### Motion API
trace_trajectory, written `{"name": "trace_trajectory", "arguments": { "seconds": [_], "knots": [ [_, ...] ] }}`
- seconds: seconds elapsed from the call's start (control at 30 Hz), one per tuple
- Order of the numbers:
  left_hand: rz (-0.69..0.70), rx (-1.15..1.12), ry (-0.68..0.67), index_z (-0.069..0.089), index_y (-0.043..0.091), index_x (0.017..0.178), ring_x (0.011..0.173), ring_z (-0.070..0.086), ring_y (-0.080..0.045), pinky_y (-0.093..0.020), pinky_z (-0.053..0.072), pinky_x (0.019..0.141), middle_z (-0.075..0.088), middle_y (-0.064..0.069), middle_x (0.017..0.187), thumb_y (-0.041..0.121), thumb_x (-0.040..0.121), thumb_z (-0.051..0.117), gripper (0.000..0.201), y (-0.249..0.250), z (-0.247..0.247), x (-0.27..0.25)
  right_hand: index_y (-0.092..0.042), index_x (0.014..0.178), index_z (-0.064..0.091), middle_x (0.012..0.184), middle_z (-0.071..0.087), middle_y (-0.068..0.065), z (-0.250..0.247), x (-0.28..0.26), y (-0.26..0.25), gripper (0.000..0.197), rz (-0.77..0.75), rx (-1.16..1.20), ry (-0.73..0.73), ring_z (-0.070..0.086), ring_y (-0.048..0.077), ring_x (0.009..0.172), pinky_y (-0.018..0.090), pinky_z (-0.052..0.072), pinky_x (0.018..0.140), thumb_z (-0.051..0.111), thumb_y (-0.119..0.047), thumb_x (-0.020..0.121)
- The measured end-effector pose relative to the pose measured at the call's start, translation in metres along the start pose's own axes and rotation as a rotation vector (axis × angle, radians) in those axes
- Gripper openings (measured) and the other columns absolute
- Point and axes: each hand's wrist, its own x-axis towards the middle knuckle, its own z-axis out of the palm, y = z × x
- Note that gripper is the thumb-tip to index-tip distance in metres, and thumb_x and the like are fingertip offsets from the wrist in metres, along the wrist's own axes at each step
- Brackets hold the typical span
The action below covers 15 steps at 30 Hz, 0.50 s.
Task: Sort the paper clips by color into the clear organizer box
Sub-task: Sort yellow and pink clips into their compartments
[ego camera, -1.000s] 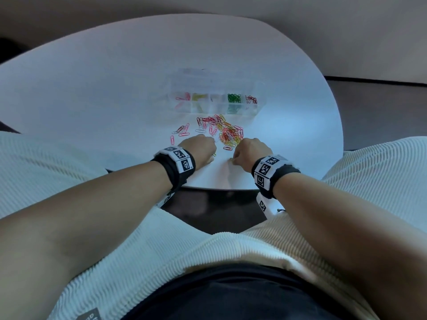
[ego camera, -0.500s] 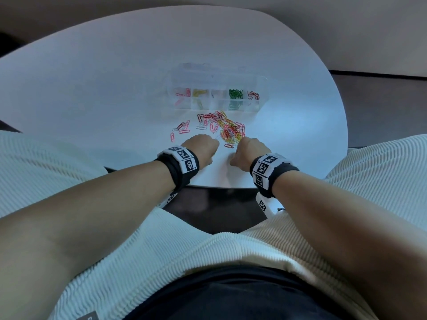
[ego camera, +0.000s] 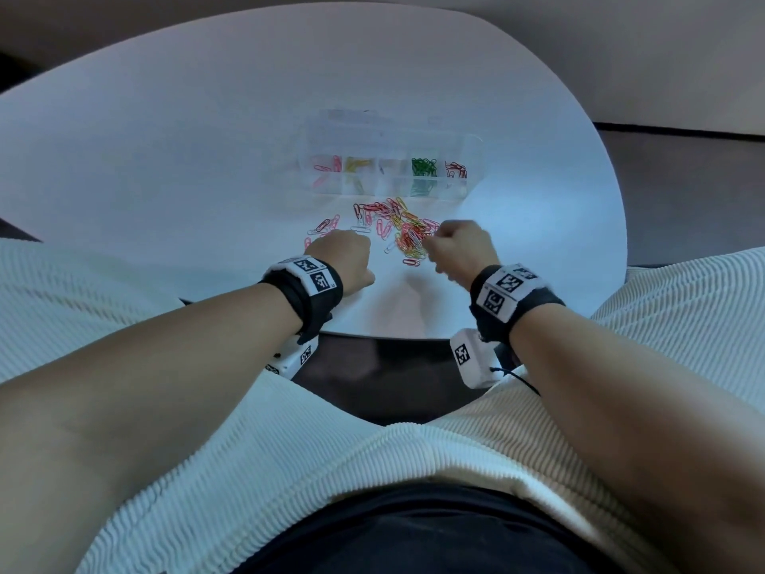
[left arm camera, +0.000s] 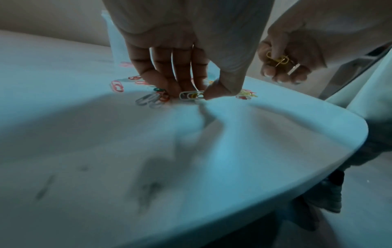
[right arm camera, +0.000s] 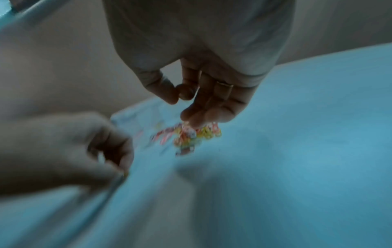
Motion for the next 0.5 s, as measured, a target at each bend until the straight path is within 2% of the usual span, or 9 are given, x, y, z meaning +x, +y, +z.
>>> {"name": "trace_trajectory", "arguments": {
  "seconds": [0.03,0.1,0.2,0.27,0.33,0.43,0.5],
  "knots": [
    [-0.011,-0.062,0.013,0.062,0.011,0.088,0.082,0.061,-0.026,-0.034,0.05,0.067,0.065,-0.006,0.09,0.021,0.079,0.059,0.014,0.0,-0.001,0.0,-0.004,0.071,0.062,0.068,0.065,0.013,-0.007,0.002,-0.001,0.015,0.042,0.156,0.042,0.056,0.022,0.056,0.031,0.05,0.053,0.052,-0.014,0.075],
    [-0.032,-0.212,0.045,0.061,0.015,0.086,0.085,0.06,-0.025,-0.034,0.05,0.072,0.065,-0.003,0.091,0.02,0.078,0.062,0.009,0.001,-0.005,0.002,-0.008,0.063,0.049,0.058,0.055,0.012,-0.018,0.007,0.0,0.013,0.138,0.407,0.109,0.043,0.019,0.046,0.026,0.037,0.046,0.042,-0.003,0.073],
    [-0.025,-0.393,0.102,0.062,0.019,0.09,0.086,0.06,-0.022,-0.029,0.049,0.075,0.065,0.001,0.09,0.014,0.079,0.063,0.012,0.001,-0.01,0.005,-0.014,0.057,0.028,0.045,0.036,0.004,-0.027,0.016,0.004,0.027,0.298,0.675,0.187,0.023,0.014,0.044,0.021,0.018,0.046,0.029,0.008,0.073],
    [-0.045,-0.557,0.109,0.065,0.019,0.1,0.082,0.062,-0.018,-0.026,0.048,0.074,0.066,0.002,0.086,0.009,0.081,0.064,0.022,0.0,-0.011,0.008,-0.018,0.056,0.022,0.045,0.028,0.001,-0.028,0.02,0.008,0.031,0.353,0.727,0.193,0.016,0.013,0.045,0.02,0.014,0.046,0.026,0.009,0.072],
    [-0.064,-0.769,0.067,0.067,0.018,0.105,0.075,0.065,-0.016,-0.026,0.052,0.076,0.069,-0.001,0.083,0.006,0.081,0.07,0.026,0.0,-0.01,0.009,-0.016,0.056,0.029,0.047,0.03,0.002,-0.025,0.024,0.013,0.028,0.333,0.608,0.161,0.019,0.015,0.045,0.023,0.019,0.046,0.034,0.004,0.075],
    [-0.068,-1.013,-0.003,0.069,0.008,0.098,0.073,0.069,-0.024,-0.034,0.059,0.079,0.071,-0.015,0.083,0.001,0.08,0.074,0.02,0.001,-0.01,0.01,-0.017,0.066,0.053,0.059,0.048,-0.001,-0.013,0.025,0.018,0.015,0.174,0.251,0.103,0.04,0.017,0.05,0.023,0.033,0.05,0.055,-0.012,0.08],
    [-0.078,-1.093,-0.017,0.068,0.003,0.096,0.075,0.069,-0.028,-0.033,0.06,0.077,0.069,-0.023,0.086,-0.003,0.081,0.072,0.017,0.002,-0.011,0.009,-0.022,0.074,0.065,0.067,0.058,-0.005,-0.004,0.027,0.022,0.007,0.053,0.067,0.055,0.053,0.015,0.061,0.023,0.041,0.059,0.062,-0.018,0.08]
  ]
}}
